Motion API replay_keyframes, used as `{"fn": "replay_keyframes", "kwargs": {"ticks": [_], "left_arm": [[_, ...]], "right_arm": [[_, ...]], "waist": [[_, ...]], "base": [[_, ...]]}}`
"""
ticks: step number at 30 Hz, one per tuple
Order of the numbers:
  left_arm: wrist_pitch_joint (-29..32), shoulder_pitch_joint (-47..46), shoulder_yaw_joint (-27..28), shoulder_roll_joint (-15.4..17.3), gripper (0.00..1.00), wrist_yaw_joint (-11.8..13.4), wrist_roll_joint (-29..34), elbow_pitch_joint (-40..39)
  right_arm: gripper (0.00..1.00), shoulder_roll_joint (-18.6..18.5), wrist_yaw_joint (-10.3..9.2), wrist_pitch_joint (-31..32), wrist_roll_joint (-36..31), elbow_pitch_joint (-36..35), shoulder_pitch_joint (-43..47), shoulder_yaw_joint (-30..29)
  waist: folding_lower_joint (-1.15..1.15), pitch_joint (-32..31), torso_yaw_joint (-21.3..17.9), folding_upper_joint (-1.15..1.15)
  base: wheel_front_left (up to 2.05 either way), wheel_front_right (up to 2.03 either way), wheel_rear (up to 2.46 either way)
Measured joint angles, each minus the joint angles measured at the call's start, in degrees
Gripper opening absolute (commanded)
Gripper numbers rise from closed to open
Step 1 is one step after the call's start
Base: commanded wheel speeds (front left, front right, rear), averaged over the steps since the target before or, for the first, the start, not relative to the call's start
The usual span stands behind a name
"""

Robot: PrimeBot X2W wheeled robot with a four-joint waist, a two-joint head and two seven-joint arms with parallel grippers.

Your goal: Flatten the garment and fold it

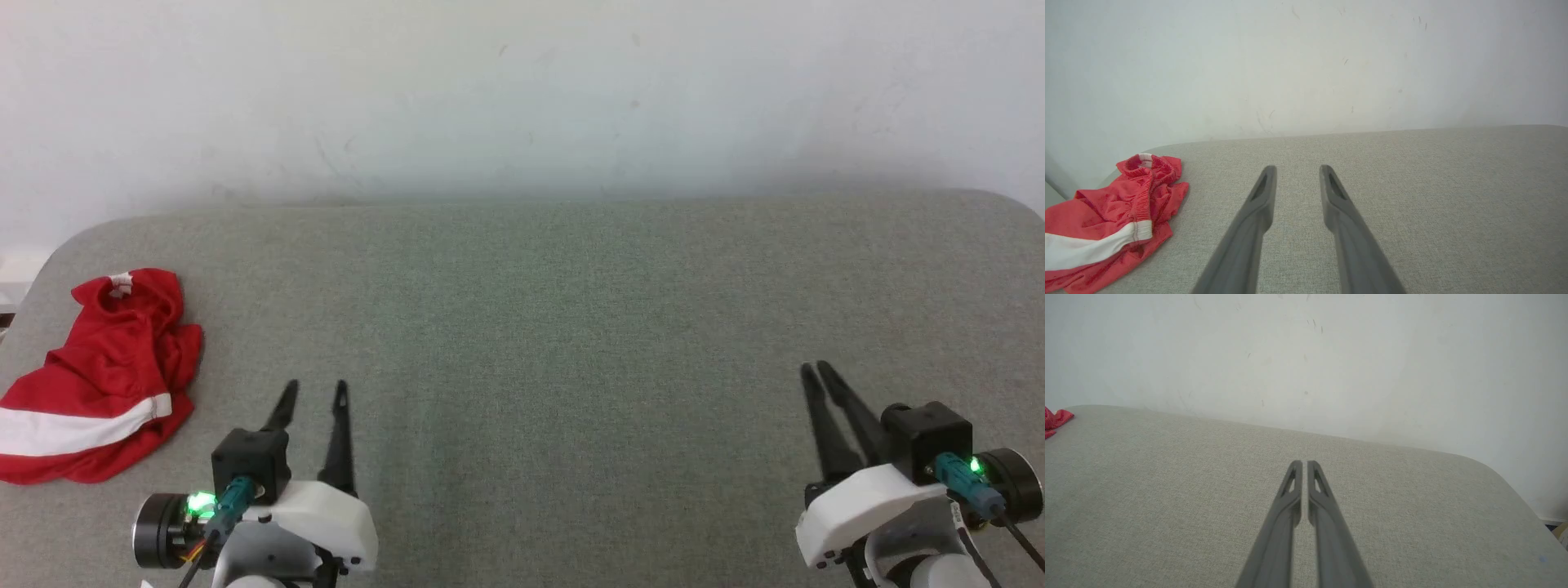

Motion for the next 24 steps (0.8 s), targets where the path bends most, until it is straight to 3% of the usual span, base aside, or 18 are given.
{"fn": "replay_keyframes", "kwargs": {"ticks": [24], "left_arm": [[-2.2, 0.1, -1.1, 0.0, 1.00, 0.7, -1.6, 1.4]], "right_arm": [[1.00, 0.0, 0.00, -2.3, 1.4, 0.4, 0.0, -1.1]], "waist": [[0.00, 0.0, 0.3, 0.00]], "base": [[0.00, 0.00, 0.00]]}}
